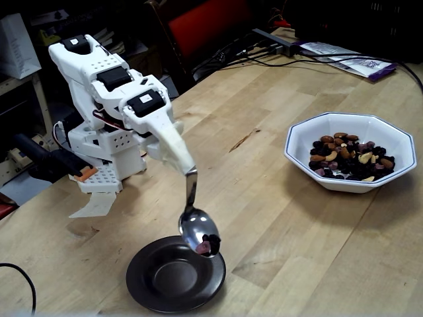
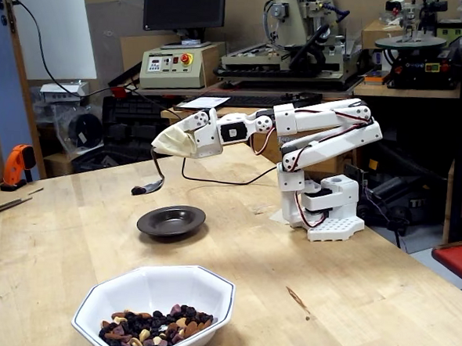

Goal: Use spoon to transfer food from the white bowl to brown plate

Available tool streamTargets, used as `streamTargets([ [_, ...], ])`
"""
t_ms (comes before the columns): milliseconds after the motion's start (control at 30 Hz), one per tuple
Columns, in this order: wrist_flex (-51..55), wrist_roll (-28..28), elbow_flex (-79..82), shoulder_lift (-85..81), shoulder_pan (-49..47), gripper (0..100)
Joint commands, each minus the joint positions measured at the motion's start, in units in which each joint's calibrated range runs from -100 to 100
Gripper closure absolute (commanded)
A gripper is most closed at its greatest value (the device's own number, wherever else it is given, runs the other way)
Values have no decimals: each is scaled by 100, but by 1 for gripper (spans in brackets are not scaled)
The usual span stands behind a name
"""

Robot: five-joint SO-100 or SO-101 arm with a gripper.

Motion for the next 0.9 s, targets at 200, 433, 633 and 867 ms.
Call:
streamTargets([
  [200, 307, -15, -74, -137, 140, 95],
  [433, 307, -15, -74, -137, 199, 95],
  [633, 307, -15, -74, -137, 244, 95],
  [867, 307, -15, -74, -137, 244, 95],
])
